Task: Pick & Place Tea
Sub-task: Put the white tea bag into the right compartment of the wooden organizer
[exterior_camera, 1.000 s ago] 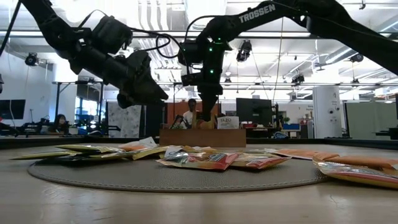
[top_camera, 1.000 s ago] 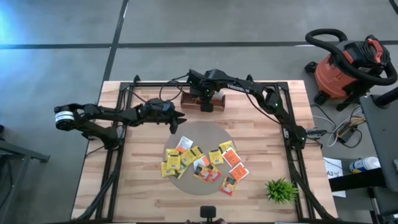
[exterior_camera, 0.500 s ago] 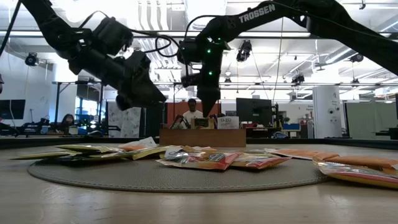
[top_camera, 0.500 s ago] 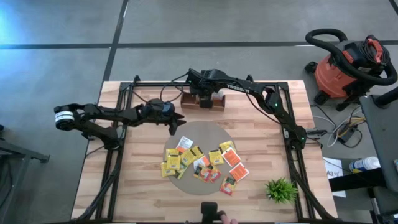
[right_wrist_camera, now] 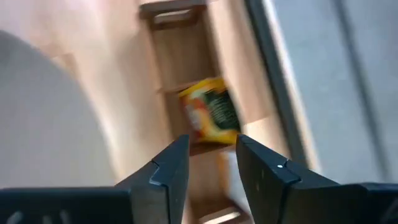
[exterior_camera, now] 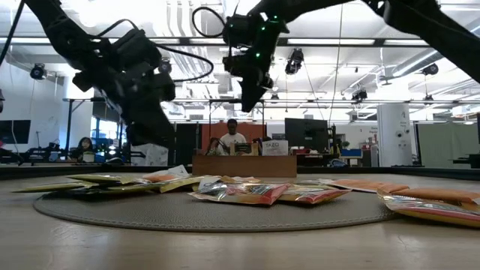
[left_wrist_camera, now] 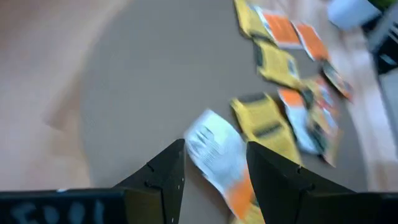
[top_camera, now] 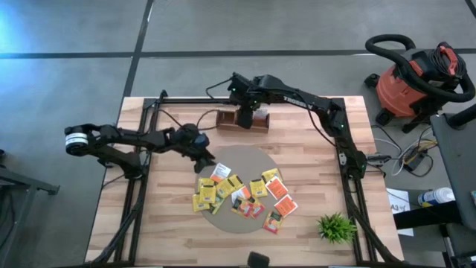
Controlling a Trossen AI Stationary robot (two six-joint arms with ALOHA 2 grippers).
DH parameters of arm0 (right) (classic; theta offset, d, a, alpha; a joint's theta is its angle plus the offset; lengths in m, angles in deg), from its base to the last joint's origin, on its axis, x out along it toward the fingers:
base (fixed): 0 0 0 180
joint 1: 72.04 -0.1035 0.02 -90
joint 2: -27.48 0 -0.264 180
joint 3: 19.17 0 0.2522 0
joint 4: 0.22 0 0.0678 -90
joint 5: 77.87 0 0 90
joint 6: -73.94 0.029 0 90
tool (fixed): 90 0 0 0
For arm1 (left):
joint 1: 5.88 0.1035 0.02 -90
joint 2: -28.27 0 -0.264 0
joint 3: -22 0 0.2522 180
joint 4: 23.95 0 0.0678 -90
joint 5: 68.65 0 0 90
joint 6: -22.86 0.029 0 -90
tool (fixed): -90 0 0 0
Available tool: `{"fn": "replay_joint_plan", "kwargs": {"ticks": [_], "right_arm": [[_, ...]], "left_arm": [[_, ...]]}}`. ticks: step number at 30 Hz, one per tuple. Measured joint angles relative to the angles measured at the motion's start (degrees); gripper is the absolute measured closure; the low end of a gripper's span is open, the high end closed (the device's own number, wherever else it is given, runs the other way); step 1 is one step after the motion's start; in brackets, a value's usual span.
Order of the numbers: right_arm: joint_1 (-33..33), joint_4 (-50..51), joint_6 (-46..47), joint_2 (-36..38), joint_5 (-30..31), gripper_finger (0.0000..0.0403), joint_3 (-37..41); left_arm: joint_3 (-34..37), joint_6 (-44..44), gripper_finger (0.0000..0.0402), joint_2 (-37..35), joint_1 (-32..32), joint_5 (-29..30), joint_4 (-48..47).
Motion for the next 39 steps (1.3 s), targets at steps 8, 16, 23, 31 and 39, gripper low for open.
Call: {"fn": "replay_joint_plan", "kwargs": {"ticks": [8,16,23,31,39], "right_arm": [[-5.2,2.0,4.9,1.7,-3.9,0.0279,4.7],[-11.8,0.6,14.5,3.3,-2.0,0.0271,14.4],[-17.9,-11.8,27.7,11.8,-0.6,0.0275,30.9],[-22.3,-21.1,41.7,22.1,0.8,0.0273,47.6],[-22.7,-25.0,44.3,24.6,1.0,0.0273,51.6]], "left_arm": [[0.0,-1.9,0.0237,1.0,-3.7,1.1,-3.0],[0.0,-5.6,0.0237,3.5,-3.6,7.6,-2.2],[0.1,-7.7,0.0237,8.3,-3.6,5.0,3.4],[-0.6,-8.9,0.0237,12.5,-3.6,1.6,8.2],[-4.3,-6.9,0.0274,18.3,-4.6,-1.9,9.7]]}}
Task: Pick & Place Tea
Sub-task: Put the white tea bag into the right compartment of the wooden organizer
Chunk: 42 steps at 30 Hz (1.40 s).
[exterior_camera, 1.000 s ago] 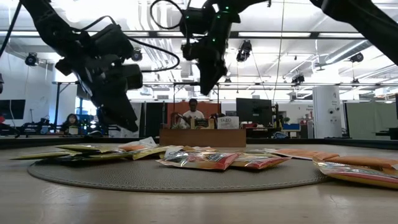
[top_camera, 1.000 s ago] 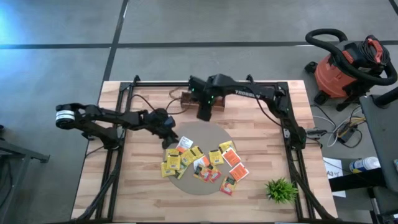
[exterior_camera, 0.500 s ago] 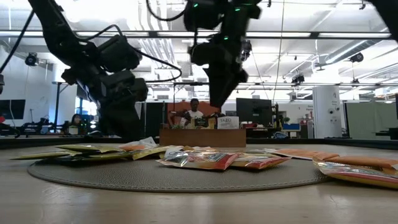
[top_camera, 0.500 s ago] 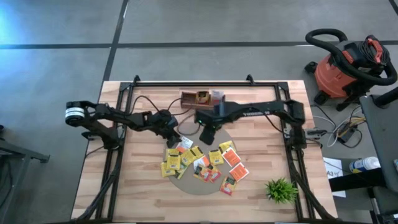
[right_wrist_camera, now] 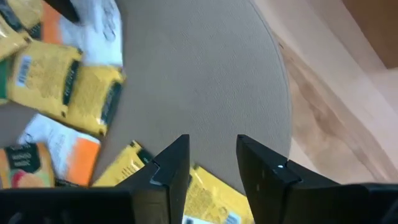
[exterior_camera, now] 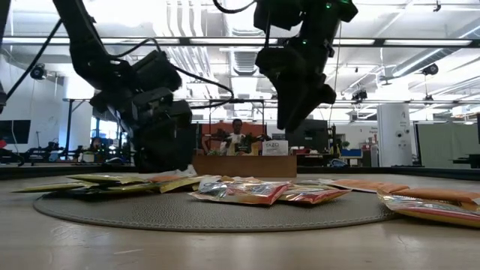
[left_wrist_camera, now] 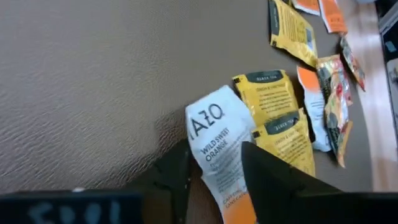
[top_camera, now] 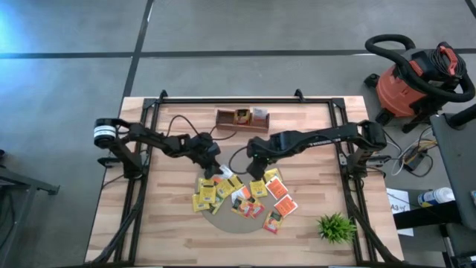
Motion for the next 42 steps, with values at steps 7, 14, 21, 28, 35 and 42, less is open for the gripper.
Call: {"fn": "replay_joint_plan", "kwargs": {"ticks": [7,14,21,28,35,42], "right_arm": [[0.4,-2.2,-2.9,0.0,1.2,0.0285,0.0],[2.6,-5.5,-10.9,1.4,-1.0,0.0304,0.0],[5.4,-9.5,-32.2,4.0,-7.6,0.0308,-2.4],[6.1,-6.2,-42.2,3.6,-8.3,0.0266,-8.1],[7.0,-5.9,-42.6,3.5,-7.8,0.0219,-9.5],[7.4,-5.3,-42.5,3.5,-5.6,0.0211,-8.9]], "left_arm": [[-3.7,2.1,0.039,3.1,-0.4,1.0,-0.3],[-4.8,5.6,0.04,-2.0,-0.2,7.5,-2.6],[-5.1,13.2,0.0401,-11.9,-0.2,15.0,1.3],[-5.9,17.6,0.0401,-13.4,0.1,17.3,4.6],[-10.1,19.5,0.0401,-10.6,0.1,17.3,4.8],[-13.2,20.5,0.0401,-9.9,0.1,17.2,4.3]]}}
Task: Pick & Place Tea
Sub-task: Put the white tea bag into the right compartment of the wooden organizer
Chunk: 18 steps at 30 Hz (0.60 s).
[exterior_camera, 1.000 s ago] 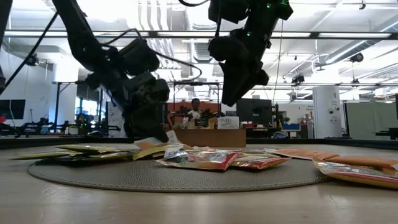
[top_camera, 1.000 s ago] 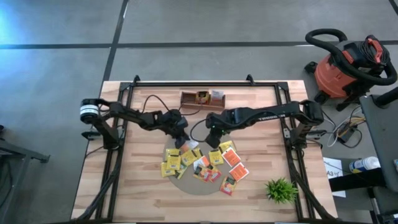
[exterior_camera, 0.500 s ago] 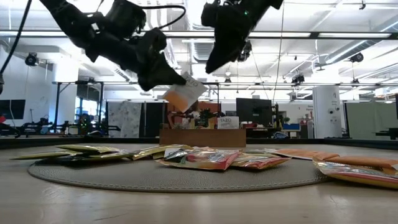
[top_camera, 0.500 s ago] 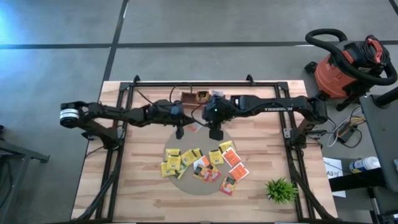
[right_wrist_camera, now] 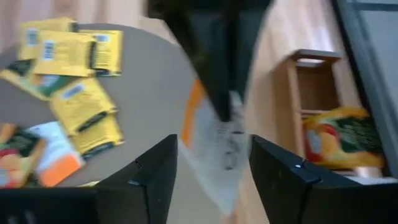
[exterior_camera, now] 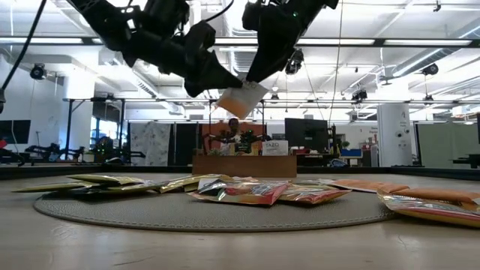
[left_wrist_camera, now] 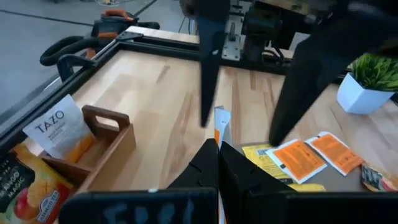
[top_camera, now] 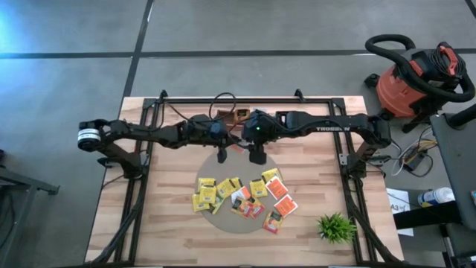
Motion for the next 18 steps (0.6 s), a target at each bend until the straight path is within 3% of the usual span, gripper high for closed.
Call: {"fn": "replay_joint_plan", "kwargs": {"ticks": [5,14,18], "right_arm": [[0.9,0.0,0.9,0.0,1.9,0.0246,0.0],[3.6,0.1,3.6,0.0,-4.2,0.0365,0.0],[4.1,0.8,3.9,0.0,-4.6,0.0392,0.0]], "left_arm": [[0.0,-0.1,0.0401,0.0,0.0,0.0,-0.2],[0.0,-0.1,0.0401,0.1,0.0,0.1,0.8],[0.0,-0.1,0.0401,0.1,0.0,0.1,1.3]]}}
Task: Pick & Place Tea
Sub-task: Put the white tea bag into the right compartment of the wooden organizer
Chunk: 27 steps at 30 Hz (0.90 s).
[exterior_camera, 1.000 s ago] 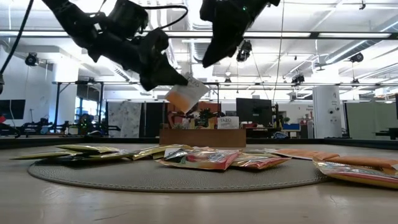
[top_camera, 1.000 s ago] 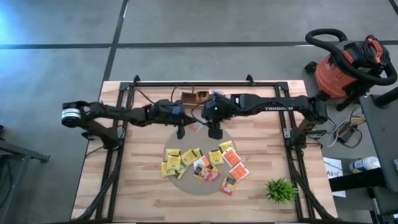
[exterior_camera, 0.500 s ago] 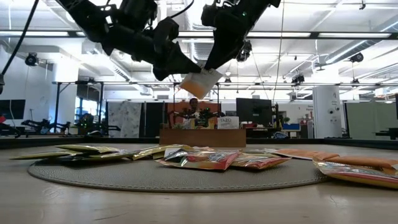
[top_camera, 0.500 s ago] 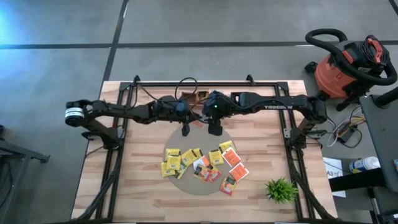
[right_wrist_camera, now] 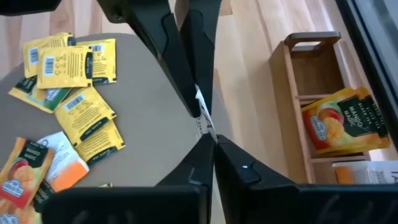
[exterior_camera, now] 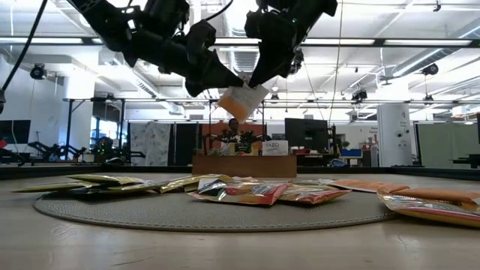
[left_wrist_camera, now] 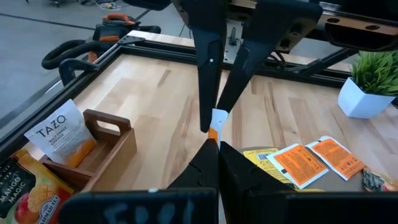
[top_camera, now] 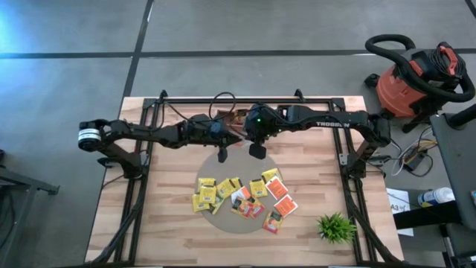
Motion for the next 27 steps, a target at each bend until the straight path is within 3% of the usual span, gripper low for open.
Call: {"fn": "replay_joint_plan", "kwargs": {"ticks": [16,27], "right_arm": [[1.3,2.4,1.2,-0.1,1.7,0.0394,0.0],[6.2,8.4,-0.3,-0.1,8.2,0.0394,0.0]], "left_arm": [[0.0,-3.2,0.0383,0.0,0.1,-0.1,-0.8],[0.6,-7.8,0.0367,-0.3,0.1,0.0,-13.1]]}}
